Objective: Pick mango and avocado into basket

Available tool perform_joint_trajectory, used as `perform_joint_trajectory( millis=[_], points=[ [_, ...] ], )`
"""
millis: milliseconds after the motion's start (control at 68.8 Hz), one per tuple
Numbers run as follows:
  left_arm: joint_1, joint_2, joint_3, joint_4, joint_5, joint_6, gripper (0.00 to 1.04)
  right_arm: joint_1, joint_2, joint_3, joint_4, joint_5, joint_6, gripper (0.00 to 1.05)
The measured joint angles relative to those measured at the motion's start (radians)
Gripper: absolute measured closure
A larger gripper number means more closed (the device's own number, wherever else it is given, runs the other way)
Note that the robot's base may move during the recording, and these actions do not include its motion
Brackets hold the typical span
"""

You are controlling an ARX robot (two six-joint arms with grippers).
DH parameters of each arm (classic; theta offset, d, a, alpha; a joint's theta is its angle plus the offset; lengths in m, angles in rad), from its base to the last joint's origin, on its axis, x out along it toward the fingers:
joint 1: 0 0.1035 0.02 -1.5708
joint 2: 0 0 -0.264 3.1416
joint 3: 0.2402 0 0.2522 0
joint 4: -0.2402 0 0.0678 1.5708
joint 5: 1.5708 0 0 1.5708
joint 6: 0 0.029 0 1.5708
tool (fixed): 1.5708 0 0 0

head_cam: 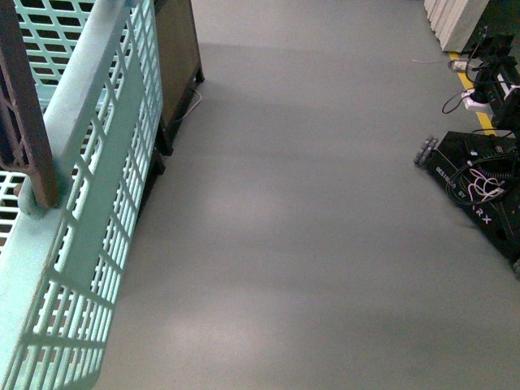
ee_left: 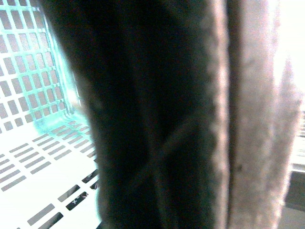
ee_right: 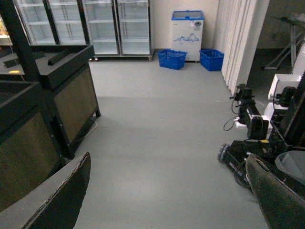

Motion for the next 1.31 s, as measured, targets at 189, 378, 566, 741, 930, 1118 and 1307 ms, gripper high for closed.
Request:
perform_joint_trajectory(
  millis=[189,378,566,741,930,1118,1307],
  points=[
    [0.002,0.0,0.0,0.0,-0.017,0.011,0.91,0.0,0.0,0.0,0.0,0.0,0.0,0.09],
    [0.002,0.0,0.002,-0.001,-0.016,0.011,0.91,0.0,0.0,0.0,0.0,-0.001,0.0,0.09],
    [0.003,0.0,0.002,-0.002,-0.017,0.012,0.91,0.0,-0.001,0.0,0.0,-0.003,0.0,0.09],
    [0.003,0.0,0.002,-0.002,-0.017,0.011,0.91,0.0,0.002,0.0,0.0,-0.005,0.0,0.09],
    [0.003,0.0,0.002,-0.002,-0.017,0.013,0.91,0.0,0.0,0.0,0.0,0.0,0.0,0.09],
    [0.003,0.0,0.002,-0.002,-0.016,0.011,0.91,0.0,0.0,0.0,0.0,-0.002,0.0,0.09],
    [0.003,0.0,0.002,-0.002,-0.017,0.011,0.91,0.0,0.001,0.0,0.0,-0.002,0.0,0.09]
  ],
)
